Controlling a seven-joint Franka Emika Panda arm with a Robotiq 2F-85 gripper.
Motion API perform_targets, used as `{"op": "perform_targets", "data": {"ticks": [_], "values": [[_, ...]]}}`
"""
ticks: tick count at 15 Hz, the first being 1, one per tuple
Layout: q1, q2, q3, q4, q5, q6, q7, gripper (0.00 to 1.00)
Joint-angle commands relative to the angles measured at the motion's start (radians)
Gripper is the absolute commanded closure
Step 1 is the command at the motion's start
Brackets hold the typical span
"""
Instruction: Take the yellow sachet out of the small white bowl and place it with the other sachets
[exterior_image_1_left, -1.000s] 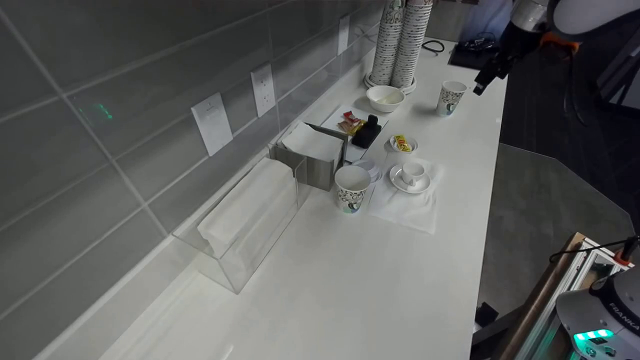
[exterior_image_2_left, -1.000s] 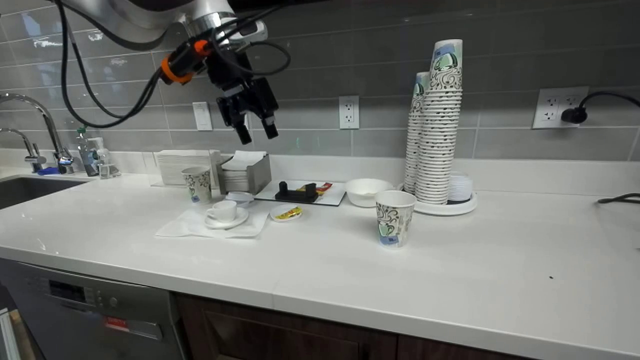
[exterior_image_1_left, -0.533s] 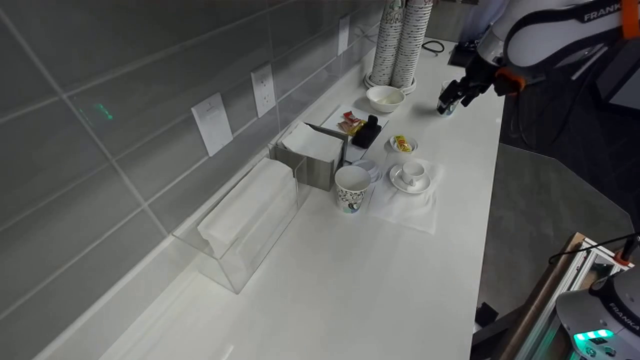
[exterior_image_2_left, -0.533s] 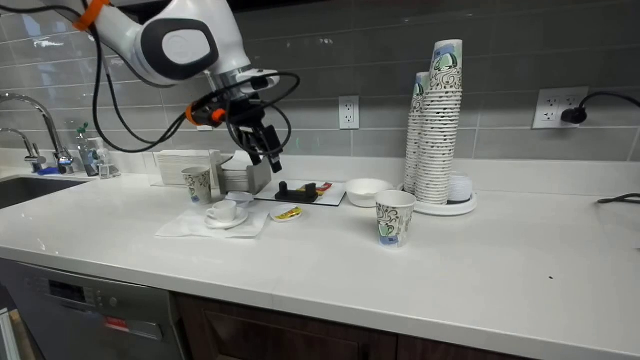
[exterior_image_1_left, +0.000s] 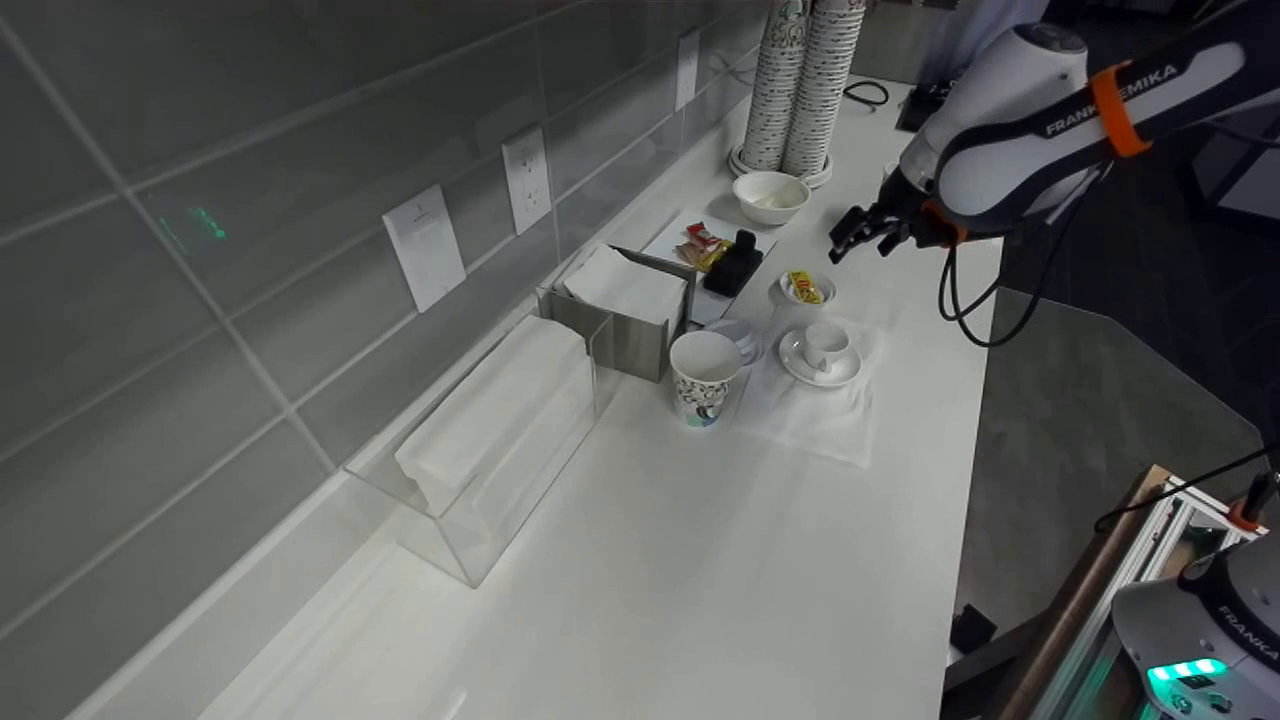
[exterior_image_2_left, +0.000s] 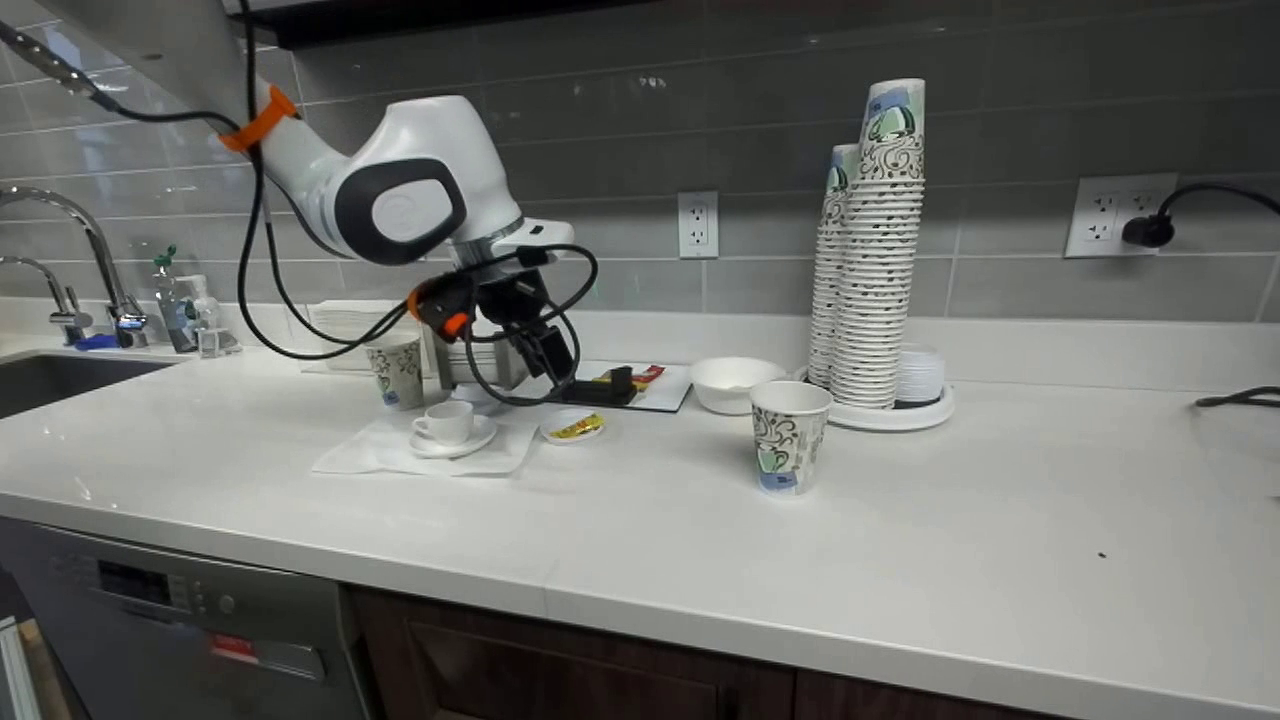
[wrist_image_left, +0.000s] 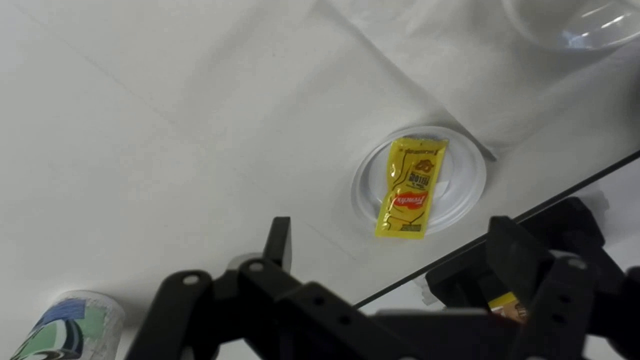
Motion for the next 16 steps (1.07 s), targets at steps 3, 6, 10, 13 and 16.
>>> {"op": "perform_targets", "data": {"ticks": [3, 6, 10, 13, 16], "values": [[0.02, 0.052, 0.011, 0.019, 0.049, -0.001, -0.002, 0.0], [0.022, 0.057, 0.014, 0.027, 0.055, -0.003, -0.002, 0.0], [0.024, 0.078, 0.008, 0.038, 0.037, 0.019, 0.011, 0.0], [0.029, 0.125, -0.002, 0.058, 0.031, 0.071, 0.043, 0.0], [0.045, 0.174, -0.025, 0.076, 0.016, 0.128, 0.088, 0.0]]}}
